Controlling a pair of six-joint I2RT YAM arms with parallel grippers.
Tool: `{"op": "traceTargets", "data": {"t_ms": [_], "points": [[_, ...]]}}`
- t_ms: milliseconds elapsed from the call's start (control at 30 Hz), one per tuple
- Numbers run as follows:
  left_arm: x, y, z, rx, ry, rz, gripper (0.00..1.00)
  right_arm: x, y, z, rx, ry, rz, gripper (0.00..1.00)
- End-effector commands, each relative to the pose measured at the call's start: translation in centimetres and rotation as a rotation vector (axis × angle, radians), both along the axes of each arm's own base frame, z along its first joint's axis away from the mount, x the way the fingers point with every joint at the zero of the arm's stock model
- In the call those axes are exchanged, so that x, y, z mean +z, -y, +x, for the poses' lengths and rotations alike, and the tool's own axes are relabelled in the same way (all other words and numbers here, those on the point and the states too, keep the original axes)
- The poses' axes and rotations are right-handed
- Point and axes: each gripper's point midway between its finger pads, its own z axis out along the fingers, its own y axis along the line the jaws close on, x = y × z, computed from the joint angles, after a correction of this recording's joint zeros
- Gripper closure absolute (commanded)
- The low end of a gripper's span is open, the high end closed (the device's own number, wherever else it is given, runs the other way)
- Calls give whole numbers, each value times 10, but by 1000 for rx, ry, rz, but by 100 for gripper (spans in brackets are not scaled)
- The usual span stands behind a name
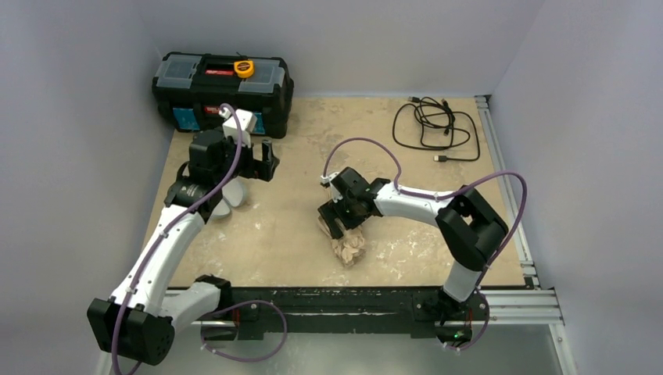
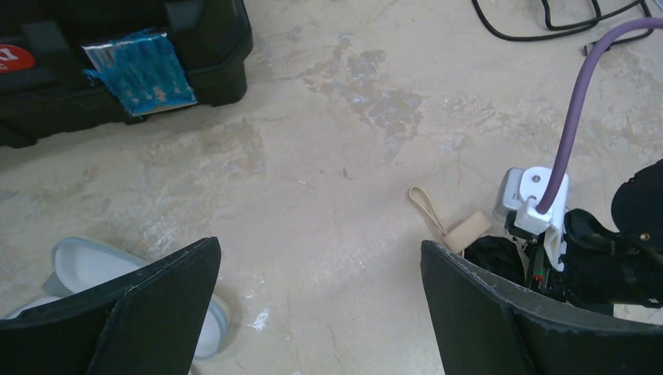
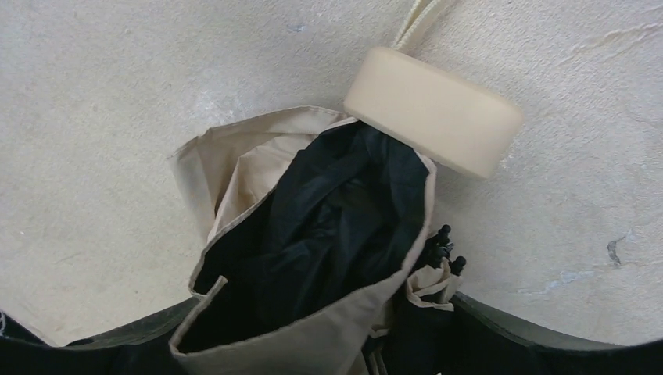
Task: Open the umbrella
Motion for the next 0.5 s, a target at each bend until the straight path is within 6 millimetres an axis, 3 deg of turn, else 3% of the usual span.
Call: {"op": "traceTargets", "data": {"t_ms": [0, 67, 167, 200, 267, 400, 467], "points": [[24, -8, 0, 30, 93, -14, 0, -21, 32, -1, 6, 8, -169, 27], [18, 2, -6, -50, 76, -26, 2, -18, 24, -7, 69, -32, -127, 59], [5, 17, -16, -164, 9, -41, 2, 22, -4, -10, 207, -43, 57, 100], [-1, 18, -18, -180, -39, -50, 2, 40, -8, -6, 270, -11, 113, 100], [6, 21, -19, -242, -101, -116, 3, 79, -11, 13, 292, 98, 206, 100], [39, 23, -7, -220, -175, -403, 5, 154, 7, 60, 197, 260, 418, 100], [61, 37, -11, -320, -119, -445, 5, 183, 7, 66, 225, 318, 521, 100]]}}
